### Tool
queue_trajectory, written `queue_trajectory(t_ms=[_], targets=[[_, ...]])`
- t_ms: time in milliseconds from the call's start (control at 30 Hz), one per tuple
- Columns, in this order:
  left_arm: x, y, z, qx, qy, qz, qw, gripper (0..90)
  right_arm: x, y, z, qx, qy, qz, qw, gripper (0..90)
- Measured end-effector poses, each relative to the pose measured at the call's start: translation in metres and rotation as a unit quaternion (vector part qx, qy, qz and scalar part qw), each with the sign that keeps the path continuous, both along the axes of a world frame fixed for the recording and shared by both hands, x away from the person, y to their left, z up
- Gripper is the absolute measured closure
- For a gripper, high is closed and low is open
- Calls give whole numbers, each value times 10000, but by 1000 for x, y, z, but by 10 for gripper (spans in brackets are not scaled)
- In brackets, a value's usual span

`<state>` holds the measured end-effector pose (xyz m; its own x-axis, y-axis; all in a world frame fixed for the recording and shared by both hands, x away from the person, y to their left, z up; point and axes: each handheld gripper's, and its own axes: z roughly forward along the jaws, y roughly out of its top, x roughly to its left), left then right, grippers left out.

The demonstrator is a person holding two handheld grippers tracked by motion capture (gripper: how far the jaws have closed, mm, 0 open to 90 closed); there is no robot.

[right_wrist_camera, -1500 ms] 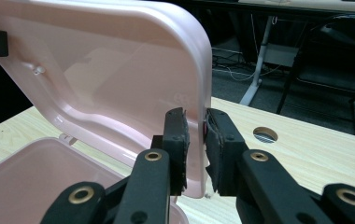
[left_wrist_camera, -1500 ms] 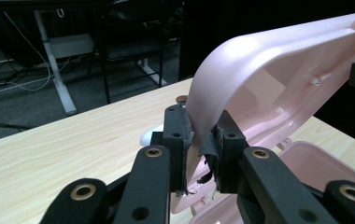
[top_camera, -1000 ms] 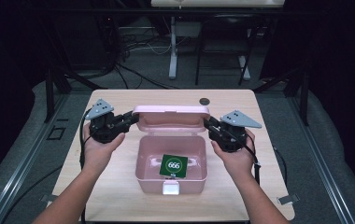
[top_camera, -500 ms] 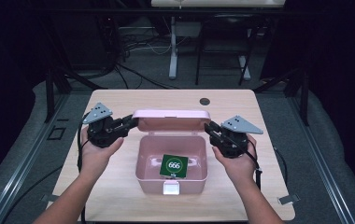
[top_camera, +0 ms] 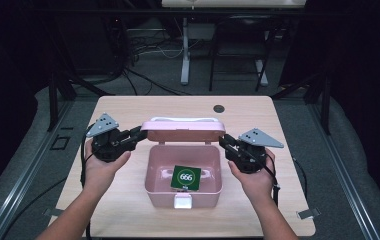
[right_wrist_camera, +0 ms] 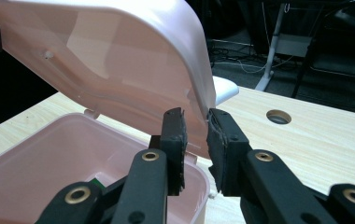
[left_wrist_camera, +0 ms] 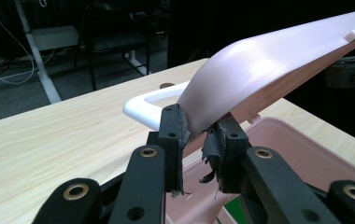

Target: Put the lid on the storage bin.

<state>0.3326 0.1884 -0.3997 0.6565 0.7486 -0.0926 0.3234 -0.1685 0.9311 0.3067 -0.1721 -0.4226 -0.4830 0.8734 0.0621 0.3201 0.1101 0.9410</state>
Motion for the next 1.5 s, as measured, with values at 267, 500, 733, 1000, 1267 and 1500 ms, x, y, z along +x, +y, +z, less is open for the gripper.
queue_trajectory(t_ms=[267,500,733,1000,1267,1500], targets=[[-7,2,2,-9,-18,-25,10000,767,-8,-2,3,48,-48,11,10000,753],[-13,3,1,5,-8,-77,10000,769,-12,-4,4,10,-51,42,10000,749],[-20,3,-1,30,-23,-101,9999,769,-16,-11,5,19,-4,77,10000,735],[-26,5,-3,-4,-11,-109,9999,766,-15,-27,-4,24,163,-130,9998,723],[-32,6,-8,-26,33,-144,9999,756,-5,-43,-15,117,351,-345,9987,632],[-36,6,-11,-58,22,-158,9999,750,1,-44,-23,-21,339,-404,9986,553]])
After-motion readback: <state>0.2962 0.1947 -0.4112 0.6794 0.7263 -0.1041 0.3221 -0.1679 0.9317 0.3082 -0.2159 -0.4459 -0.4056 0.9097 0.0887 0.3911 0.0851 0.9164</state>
